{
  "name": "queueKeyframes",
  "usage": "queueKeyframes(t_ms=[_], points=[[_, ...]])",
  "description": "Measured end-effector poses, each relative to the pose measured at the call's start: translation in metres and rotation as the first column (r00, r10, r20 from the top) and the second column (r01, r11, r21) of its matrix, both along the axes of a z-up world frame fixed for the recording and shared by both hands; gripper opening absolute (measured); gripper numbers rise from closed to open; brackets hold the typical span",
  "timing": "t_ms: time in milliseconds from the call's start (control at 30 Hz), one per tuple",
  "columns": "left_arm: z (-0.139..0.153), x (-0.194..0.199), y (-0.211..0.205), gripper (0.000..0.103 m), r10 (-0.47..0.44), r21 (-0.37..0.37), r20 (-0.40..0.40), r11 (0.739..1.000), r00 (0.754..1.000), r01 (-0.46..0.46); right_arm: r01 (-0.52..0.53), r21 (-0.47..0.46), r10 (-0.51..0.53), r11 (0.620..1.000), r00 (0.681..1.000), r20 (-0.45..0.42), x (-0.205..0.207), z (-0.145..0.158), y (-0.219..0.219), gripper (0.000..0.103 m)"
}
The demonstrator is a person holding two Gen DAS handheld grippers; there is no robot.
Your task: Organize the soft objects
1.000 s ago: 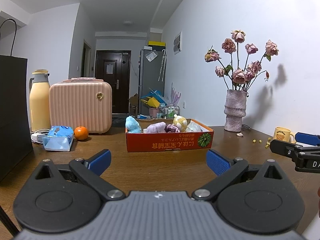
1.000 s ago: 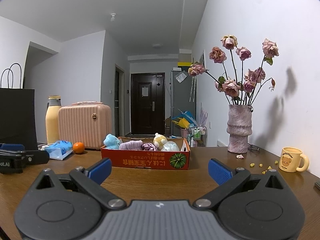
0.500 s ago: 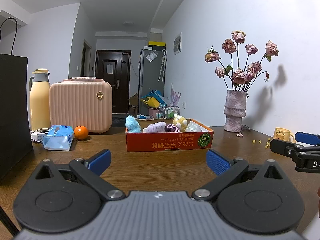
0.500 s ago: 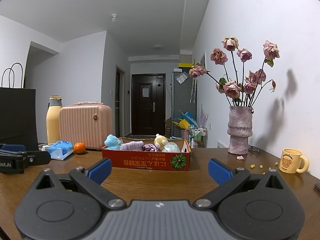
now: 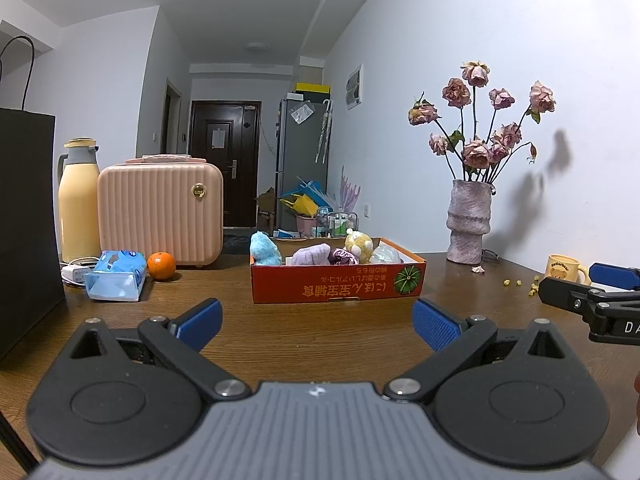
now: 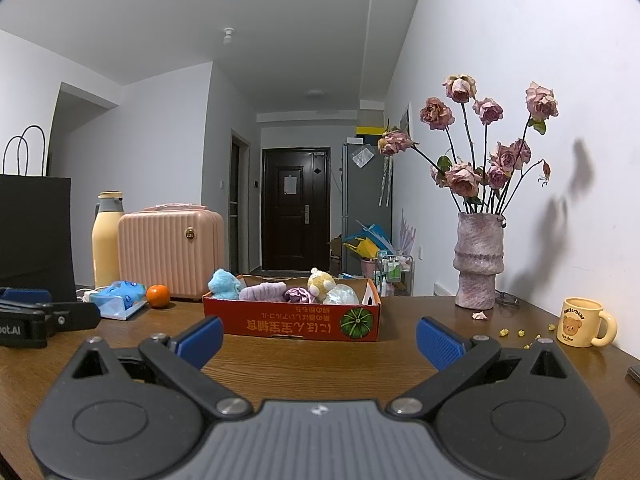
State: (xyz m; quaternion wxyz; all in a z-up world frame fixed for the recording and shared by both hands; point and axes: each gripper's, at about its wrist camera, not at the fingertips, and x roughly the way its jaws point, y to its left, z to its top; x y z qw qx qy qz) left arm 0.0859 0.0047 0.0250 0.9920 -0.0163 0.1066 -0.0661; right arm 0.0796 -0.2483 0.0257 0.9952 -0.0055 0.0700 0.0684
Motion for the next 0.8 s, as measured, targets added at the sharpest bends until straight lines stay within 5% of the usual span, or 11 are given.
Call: queueKeyframes(t_ms=[800], points=[[0.0017,0.0003,-0.0001,0.103,-0.006,0.0,0.005,1.0,1.0,0.006,0.003,-0.004,-0.003,1.0,1.0,-0.008,0.0022,0.0015,-0.0002,0.103]])
